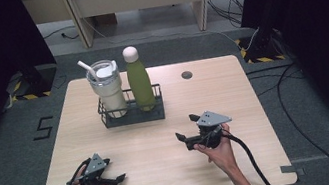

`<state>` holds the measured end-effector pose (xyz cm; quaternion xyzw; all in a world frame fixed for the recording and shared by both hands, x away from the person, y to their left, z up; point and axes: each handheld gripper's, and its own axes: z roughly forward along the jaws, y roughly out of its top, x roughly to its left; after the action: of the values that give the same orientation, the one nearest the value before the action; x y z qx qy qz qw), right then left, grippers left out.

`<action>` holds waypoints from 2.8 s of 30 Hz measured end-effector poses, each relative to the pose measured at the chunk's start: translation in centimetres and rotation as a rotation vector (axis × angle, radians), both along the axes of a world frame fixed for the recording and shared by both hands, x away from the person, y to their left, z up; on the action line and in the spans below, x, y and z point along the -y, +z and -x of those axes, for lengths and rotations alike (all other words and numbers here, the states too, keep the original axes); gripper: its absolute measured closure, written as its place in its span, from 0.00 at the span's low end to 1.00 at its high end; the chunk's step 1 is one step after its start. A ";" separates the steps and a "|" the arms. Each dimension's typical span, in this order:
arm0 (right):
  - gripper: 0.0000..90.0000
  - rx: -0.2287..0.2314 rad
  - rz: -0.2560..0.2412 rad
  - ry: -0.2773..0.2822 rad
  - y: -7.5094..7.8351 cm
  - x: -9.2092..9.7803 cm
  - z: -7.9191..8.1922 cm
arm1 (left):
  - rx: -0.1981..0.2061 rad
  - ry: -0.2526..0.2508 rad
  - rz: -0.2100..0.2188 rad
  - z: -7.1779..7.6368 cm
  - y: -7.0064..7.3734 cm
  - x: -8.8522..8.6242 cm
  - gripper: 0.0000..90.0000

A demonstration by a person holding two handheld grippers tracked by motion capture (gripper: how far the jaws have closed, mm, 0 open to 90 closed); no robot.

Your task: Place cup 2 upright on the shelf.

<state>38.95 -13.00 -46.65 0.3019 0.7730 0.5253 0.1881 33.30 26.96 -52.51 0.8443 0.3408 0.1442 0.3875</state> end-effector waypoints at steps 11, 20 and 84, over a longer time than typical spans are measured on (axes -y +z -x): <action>0.17 -0.020 0.009 0.002 -0.8 0.5 0.8 | 0.001 0.000 0.000 0.0 0.0 0.0 0.16; 0.17 -0.034 0.023 -0.001 -1.6 0.8 1.4 | 0.000 0.000 0.000 0.0 0.0 0.0 0.16; 0.17 -0.186 0.217 -0.095 -5.0 4.7 6.1 | 0.000 -0.001 -0.002 0.0 0.0 0.0 0.15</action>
<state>32.88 -17.66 -51.62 0.3635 0.8242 0.3988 0.1716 33.29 26.98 -52.51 0.8449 0.3402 0.1445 0.3867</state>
